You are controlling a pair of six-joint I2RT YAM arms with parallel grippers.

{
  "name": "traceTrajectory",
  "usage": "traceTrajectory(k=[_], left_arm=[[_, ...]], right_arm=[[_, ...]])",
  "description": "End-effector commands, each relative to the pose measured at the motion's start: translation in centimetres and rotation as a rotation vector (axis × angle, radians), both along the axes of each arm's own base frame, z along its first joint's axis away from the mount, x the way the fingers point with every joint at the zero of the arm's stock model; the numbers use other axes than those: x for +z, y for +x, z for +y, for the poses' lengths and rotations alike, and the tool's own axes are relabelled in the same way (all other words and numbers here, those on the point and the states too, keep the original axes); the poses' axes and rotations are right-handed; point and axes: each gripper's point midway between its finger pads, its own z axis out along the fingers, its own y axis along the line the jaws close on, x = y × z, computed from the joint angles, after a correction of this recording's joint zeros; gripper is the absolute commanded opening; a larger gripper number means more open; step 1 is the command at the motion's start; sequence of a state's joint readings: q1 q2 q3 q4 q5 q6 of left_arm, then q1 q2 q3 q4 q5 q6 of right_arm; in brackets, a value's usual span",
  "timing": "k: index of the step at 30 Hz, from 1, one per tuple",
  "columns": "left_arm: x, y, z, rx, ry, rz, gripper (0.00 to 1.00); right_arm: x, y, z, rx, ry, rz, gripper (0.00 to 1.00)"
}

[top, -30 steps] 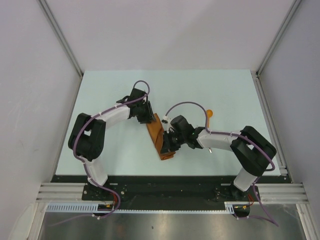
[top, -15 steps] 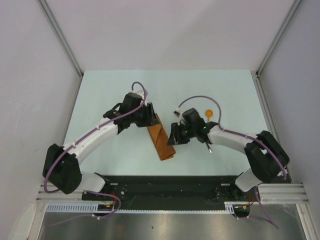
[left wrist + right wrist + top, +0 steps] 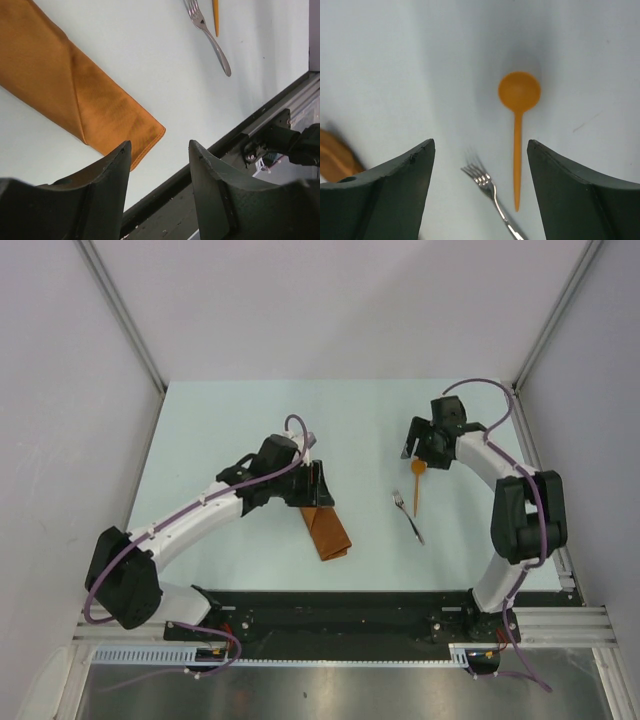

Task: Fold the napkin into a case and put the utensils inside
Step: Pick up the fork from the center of the board.

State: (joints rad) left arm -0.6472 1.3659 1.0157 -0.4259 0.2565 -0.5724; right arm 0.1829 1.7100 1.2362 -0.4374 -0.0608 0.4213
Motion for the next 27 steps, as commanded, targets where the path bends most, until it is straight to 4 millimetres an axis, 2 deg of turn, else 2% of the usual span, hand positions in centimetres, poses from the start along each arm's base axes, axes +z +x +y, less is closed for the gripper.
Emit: traceTrajectory(k=[1,3,4,8,9,12,14,19,22,27], left_arm=[[1.6,-0.4,-1.7,-0.090,-0.040,-0.025,0.55],[1.2,-0.9,-1.9,-0.109,-0.046,-0.012,0.55],[1.3,-1.0,-2.1,-0.115,-0.056,-0.015,0.56],[0.8,-1.6,-3.1,-0.162,-0.103,0.020,0.58],[0.7,-1.6,-3.4,-0.168,-0.112,0.031,0.58],[1.0,-1.8,-4.2,-0.199,-0.145,0.040,0.60],[1.2,-1.9,-4.3,-0.206,-0.154,0.035,0.60],[1.6,-2.3,-4.4,-0.220,-0.162,0.033,0.60],[1.6,-2.6,-4.2,-0.223,-0.160,0.034,0.60],[1.7,-2.7,-4.1,-0.230,-0.154,0.032,0.60]], right_arm=[[-2.0,-0.6,-0.8,0.050,-0.174,0.118,0.79],[-2.2,-2.2,0.3,0.135,-0.236,0.115,0.80],[-2.7,-3.8,1.7,0.196,-0.252,0.128,0.80],[-2.5,-7.4,3.0,0.284,-0.307,0.144,0.80],[-1.6,-8.0,3.5,0.303,-0.289,0.123,0.81],[-2.3,-10.3,4.1,0.371,-0.260,0.159,0.80],[-3.3,-10.9,3.6,0.374,-0.264,0.172,0.80],[-5.9,-10.7,3.2,0.387,-0.269,0.223,0.76],[-7.6,-11.1,3.2,0.380,-0.255,0.267,0.69],[-8.9,-12.0,3.9,0.389,-0.260,0.288,0.57]])
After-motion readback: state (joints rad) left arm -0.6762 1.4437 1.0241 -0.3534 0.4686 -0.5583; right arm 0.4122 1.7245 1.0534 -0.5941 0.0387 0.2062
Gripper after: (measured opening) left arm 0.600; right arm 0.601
